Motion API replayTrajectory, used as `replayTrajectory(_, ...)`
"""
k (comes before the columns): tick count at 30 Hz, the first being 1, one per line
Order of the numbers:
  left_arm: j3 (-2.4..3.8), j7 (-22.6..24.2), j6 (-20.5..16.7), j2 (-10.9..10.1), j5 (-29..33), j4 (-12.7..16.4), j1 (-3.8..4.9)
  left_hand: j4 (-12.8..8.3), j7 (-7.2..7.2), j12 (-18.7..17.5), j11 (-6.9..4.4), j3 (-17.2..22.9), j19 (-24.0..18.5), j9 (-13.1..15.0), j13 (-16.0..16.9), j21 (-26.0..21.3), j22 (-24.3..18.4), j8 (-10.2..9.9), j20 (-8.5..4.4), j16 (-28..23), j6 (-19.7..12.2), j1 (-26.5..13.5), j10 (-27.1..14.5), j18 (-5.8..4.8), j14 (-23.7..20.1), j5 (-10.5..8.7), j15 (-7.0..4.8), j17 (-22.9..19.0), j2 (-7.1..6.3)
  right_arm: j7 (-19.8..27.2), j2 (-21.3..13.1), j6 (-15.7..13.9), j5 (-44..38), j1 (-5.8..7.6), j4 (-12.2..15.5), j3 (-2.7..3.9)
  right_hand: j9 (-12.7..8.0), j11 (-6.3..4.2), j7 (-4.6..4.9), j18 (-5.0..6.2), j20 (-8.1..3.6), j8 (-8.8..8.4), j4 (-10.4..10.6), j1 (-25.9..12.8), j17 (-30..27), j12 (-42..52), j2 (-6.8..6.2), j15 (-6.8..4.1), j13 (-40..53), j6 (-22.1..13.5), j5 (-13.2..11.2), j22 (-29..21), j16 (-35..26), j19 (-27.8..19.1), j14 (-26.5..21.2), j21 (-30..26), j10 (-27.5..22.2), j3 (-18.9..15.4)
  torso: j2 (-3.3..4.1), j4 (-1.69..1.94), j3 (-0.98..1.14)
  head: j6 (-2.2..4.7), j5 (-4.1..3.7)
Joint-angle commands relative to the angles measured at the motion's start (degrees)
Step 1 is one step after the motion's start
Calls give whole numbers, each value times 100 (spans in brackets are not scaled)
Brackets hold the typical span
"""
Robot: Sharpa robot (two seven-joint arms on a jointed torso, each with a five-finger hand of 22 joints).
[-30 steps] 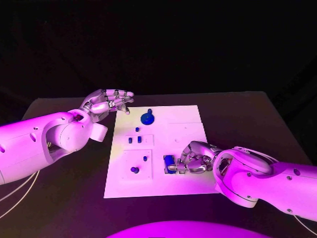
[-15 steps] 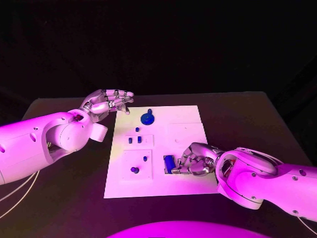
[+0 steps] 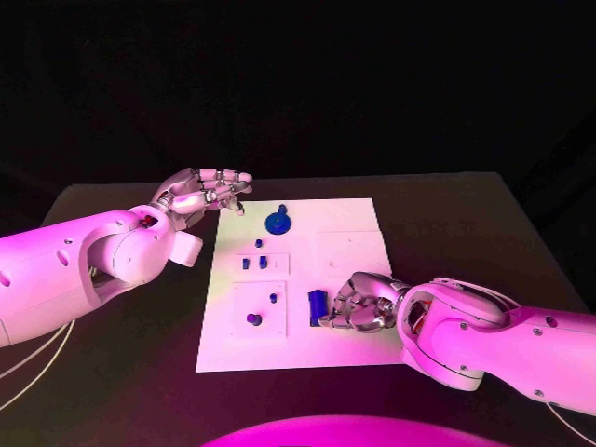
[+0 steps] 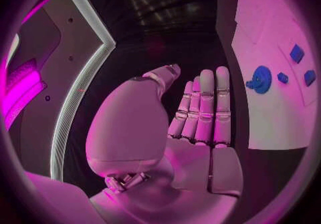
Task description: Assemble the parts on the task board
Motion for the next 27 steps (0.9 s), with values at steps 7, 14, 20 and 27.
replayTrajectory(7, 4, 1, 94, 7, -9, 10, 1, 36, 7, 21, -3, -15, 19, 7, -5, -38, -11, -20, 12, -37, -23, -19, -37, 78, -22, -17, 16, 7, 63, -99, 96, 121, -70, -36, -83, 4, -18, -33, 11, -18, -17, -45, -2, 40, 1001, 3, -96, -17, 1281, -36, -30, 1368, 7, 472, 498, -43, 470, 36, -4, 1, -3, -8, 1)
replayTrajectory(14, 4, -7, 96, -1, -9, 12, 1, 39, 8, 23, -3, -17, 21, 8, -5, -42, -13, -18, 12, -39, -22, -18, -38, 78, -22, -19, 17, 7, 65, -88, 70, 175, -83, -48, -89, 4, -31, -32, 11, -18, -16, -49, -14, 111, 998, 5, -329, -17, 1284, -24, -99, 1367, 5, 471, 498, -44, 471, 34, -2, -12, -2, -12, 11)
replayTrajectory(20, 4, -20, 103, -5, -11, 14, 1, 39, 8, 23, -3, -17, 21, 8, -5, -42, -13, -18, 12, -39, -22, -18, -38, 78, -22, -19, 17, 7, 65, -65, 61, 148, -85, -53, -75, 4, -38, -24, 23, -19, -13, -47, 12, 62, 1002, 11, -438, -11, 1290, -3, -203, 1367, 6, 472, 498, -42, 475, 3, -2, -4, 0, -10, 8)
replayTrajectory(27, 4, -26, 111, -7, -14, 7, 1, 43, 10, 25, -2, -21, 24, 10, -6, -48, -18, -16, 12, -40, -21, -16, -40, 78, -23, -21, 17, 7, 64, 60, -21, 71, -81, -55, -12, 4, -41, -16, 27, -20, -4, -29, 17, -254, 1001, 7, -660, -3, 1290, 33, -311, 1369, 5, 473, 498, -36, 475, -219, -7, -2, -2, -17, 5)
